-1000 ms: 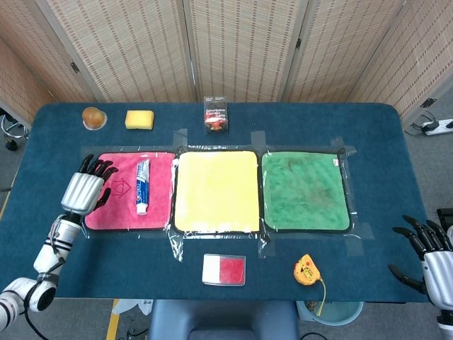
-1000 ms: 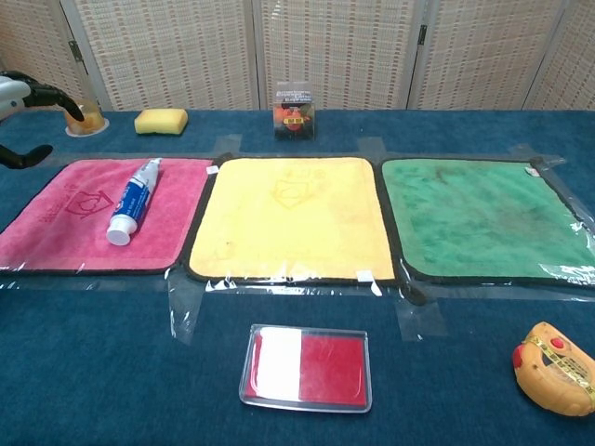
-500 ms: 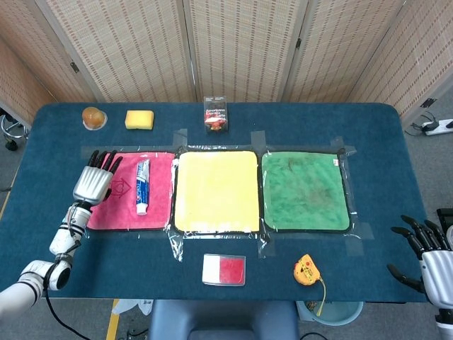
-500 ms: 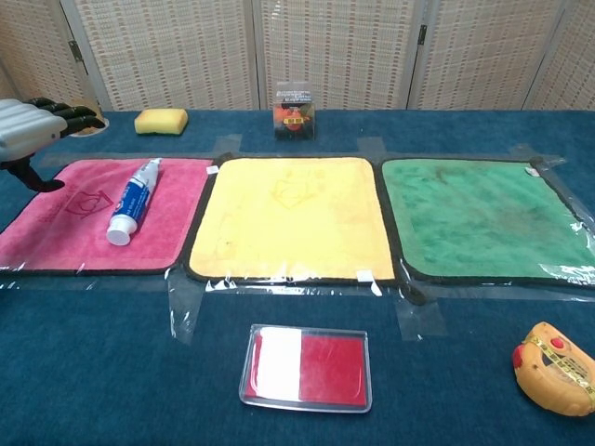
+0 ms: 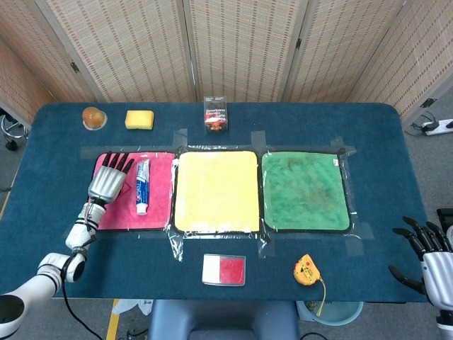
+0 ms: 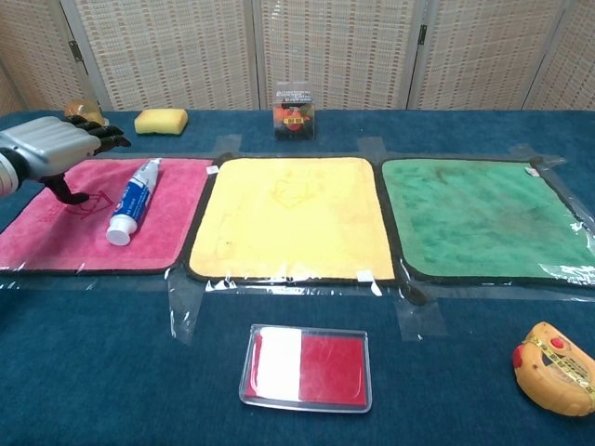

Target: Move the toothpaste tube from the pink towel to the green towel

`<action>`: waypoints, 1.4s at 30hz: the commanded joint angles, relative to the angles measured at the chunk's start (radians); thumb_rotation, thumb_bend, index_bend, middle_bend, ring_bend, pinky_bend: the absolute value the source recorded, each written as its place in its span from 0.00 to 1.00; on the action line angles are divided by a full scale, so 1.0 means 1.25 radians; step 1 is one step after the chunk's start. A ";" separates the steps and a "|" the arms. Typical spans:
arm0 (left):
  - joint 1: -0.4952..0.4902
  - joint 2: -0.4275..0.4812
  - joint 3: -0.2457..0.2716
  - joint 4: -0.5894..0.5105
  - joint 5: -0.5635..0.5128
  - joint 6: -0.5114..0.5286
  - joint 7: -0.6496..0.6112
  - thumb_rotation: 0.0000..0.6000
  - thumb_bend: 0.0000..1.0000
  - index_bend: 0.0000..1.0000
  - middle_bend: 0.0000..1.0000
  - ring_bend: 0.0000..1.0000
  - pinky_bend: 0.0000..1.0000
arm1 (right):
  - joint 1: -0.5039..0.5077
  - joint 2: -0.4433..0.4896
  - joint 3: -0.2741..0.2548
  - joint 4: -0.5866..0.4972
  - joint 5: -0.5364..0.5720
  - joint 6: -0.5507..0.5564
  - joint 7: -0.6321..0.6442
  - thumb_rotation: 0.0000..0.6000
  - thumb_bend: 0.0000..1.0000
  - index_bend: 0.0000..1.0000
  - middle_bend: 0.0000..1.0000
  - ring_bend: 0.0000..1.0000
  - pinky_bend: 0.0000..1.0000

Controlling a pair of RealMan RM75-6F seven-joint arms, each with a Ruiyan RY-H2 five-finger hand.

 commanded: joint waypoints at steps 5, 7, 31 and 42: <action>-0.023 -0.039 -0.001 0.047 -0.016 -0.035 0.012 1.00 0.35 0.03 0.01 0.00 0.01 | -0.004 0.001 0.001 0.003 0.007 0.001 0.003 1.00 0.21 0.25 0.17 0.18 0.11; -0.027 -0.046 0.000 0.054 -0.018 -0.038 0.011 1.00 0.35 0.03 0.01 0.00 0.01 | -0.004 0.001 0.001 0.003 0.008 0.000 0.003 1.00 0.21 0.25 0.17 0.18 0.11; -0.106 -0.088 0.004 -0.026 0.027 0.008 0.057 1.00 0.35 0.03 0.01 0.00 0.01 | -0.011 0.000 0.002 0.014 0.013 0.004 0.018 1.00 0.21 0.25 0.17 0.18 0.11; -0.122 -0.071 -0.009 -0.142 0.028 0.053 0.102 1.00 0.35 0.03 0.01 0.00 0.01 | -0.017 -0.001 0.002 0.023 0.009 0.015 0.030 1.00 0.21 0.25 0.17 0.19 0.11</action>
